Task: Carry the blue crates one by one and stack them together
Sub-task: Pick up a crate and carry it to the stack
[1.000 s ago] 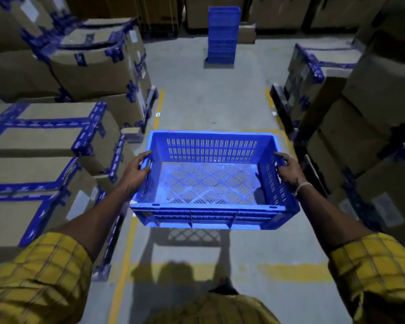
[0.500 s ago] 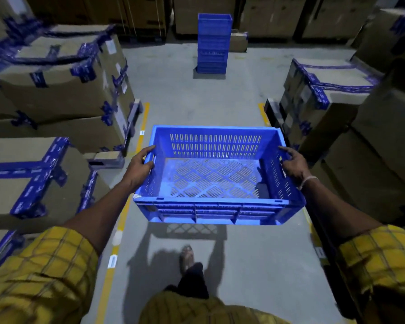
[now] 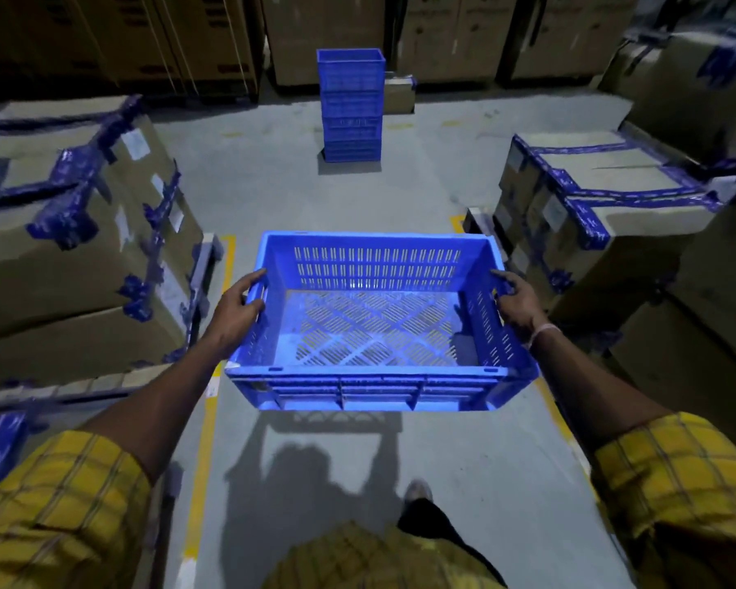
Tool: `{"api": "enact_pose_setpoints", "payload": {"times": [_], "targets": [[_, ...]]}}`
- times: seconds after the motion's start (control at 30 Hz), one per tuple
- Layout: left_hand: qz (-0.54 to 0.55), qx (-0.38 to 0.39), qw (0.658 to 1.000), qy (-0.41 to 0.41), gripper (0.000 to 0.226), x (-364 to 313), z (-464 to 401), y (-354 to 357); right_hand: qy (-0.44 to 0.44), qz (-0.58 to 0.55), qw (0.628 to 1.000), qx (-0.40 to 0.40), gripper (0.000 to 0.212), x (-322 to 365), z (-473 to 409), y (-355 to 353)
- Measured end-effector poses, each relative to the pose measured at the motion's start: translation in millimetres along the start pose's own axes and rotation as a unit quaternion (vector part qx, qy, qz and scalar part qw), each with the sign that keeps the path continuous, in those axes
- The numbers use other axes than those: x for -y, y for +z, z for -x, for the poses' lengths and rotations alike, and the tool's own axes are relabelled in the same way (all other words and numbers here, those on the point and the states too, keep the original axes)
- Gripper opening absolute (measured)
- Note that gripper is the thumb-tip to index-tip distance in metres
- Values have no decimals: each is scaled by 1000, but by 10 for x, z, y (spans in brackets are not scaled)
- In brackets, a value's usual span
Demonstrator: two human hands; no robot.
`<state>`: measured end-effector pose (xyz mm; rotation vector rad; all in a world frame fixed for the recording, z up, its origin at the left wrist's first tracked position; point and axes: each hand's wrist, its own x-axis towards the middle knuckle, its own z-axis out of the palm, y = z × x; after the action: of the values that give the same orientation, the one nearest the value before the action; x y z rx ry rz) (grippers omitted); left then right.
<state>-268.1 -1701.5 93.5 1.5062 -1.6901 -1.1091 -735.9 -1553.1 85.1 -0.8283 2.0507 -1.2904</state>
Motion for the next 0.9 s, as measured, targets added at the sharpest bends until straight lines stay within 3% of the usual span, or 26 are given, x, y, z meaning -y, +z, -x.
{"api": "enact_pose_setpoints", "payload": {"times": [0.33, 0.77, 0.9], "targets": [[9, 6, 1000, 7, 65, -514, -2294, 660, 3, -21, 1000, 13, 58, 433, -2530, 562], [41, -42, 998, -32, 61, -1140, -5068, 1203, 7, -39, 996, 81, 54, 1455, -5467, 1047], [51, -45, 997, -33, 63, -1188, -6158, 1335, -4, -15, 998, 55, 55, 1700, -6417, 1442]]}}
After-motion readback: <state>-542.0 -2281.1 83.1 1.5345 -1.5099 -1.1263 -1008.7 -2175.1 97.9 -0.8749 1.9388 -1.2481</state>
